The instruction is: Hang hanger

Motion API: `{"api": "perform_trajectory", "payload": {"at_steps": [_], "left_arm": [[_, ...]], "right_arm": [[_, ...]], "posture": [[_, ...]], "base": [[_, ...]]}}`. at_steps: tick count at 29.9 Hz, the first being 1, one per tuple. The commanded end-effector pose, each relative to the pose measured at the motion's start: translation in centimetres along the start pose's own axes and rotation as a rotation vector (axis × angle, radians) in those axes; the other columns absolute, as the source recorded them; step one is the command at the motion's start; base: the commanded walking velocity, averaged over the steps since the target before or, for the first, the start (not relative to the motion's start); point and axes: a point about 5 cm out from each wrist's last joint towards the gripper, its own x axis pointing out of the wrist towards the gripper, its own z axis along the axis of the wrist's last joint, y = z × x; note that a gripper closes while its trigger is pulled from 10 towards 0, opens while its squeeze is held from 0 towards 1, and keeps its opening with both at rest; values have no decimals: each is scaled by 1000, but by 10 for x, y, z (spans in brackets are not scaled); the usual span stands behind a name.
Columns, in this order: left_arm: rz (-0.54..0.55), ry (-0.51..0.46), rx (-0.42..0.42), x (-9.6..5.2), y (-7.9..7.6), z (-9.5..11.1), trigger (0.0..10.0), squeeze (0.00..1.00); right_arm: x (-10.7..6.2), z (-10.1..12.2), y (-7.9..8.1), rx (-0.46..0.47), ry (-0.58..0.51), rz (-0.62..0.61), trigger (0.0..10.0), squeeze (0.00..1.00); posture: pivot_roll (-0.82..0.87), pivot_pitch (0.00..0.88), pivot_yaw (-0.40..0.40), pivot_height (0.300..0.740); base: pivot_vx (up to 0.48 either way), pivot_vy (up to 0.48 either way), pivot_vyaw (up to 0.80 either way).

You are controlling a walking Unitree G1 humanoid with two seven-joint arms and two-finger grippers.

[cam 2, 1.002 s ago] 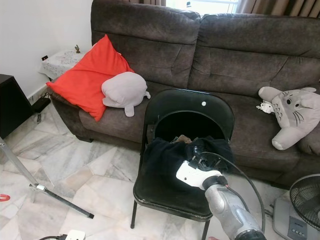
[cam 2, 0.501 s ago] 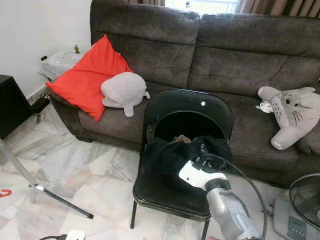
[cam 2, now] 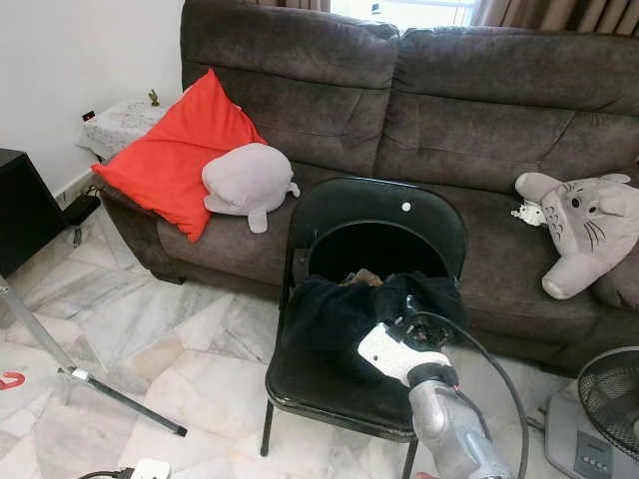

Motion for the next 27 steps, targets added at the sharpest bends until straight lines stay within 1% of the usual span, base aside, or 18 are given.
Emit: {"api": "perform_trajectory", "payload": {"at_steps": [1,5,6,7,8,9,11,12,15,18,21,22,23,26,27], "left_arm": [[-4,25,18,-1,0,-6,10000,0],[-3,26,19,-1,1,-6,10000,0],[-3,26,20,-1,1,-6,10000,0],[-3,26,20,-1,1,-6,10000,0],[-3,25,20,-1,1,-6,10000,0],[-4,25,20,-1,1,-6,10000,0],[-3,25,20,-1,1,-6,10000,0],[-3,24,21,-1,1,-6,10000,0],[-4,24,22,-1,1,-6,10000,0],[-4,23,24,-1,1,-6,10000,0],[-5,23,25,-1,1,-5,10000,0],[-6,24,26,-1,1,-5,10000,0],[-6,24,26,-1,1,-5,10000,0],[-7,23,26,-1,1,-5,10000,0],[-7,23,26,-1,1,-5,10000,0]], "right_arm": [[0,-2,-1,31,15,-9,10000,0],[0,-5,-1,46,35,-20,10000,0],[-1,-8,0,89,62,-21,10000,0],[-1,-9,1,108,72,-22,10000,0],[-2,-11,1,199,89,-22,10000,0],[-2,-11,1,215,90,-21,10000,0],[-1,-6,-2,218,38,-24,10000,0],[0,1,-6,208,-15,-39,10000,0],[0,4,-11,199,-43,-71,10000,0],[-1,14,-31,220,-129,-193,10000,0],[-1,15,-29,205,-128,-175,10000,0],[-2,10,-22,205,-100,-126,10000,0],[-2,9,-20,207,-93,-115,10000,0],[-2,-3,-7,163,-5,-43,10000,0],[-2,-6,-5,166,13,-27,10000,0]], "posture": [[22,56,5,740],[22,56,5,740],[22,56,5,740],[22,56,5,740],[22,56,5,740],[22,56,5,740],[20,54,9,740],[18,55,9,740],[18,55,9,740],[16,55,11,740],[11,55,11,740],[11,55,11,740],[12,55,11,740],[13,55,11,740],[13,55,11,740]], "base": [[0,0,0],[0,0,0],[0,0,0],[0,0,0],[0,0,0],[0,0,0],[0,0,0],[0,0,0],[0,0,0],[0,0,0],[0,0,0],[0,0,0],[0,0,0],[0,0,0],[0,0,0]]}}
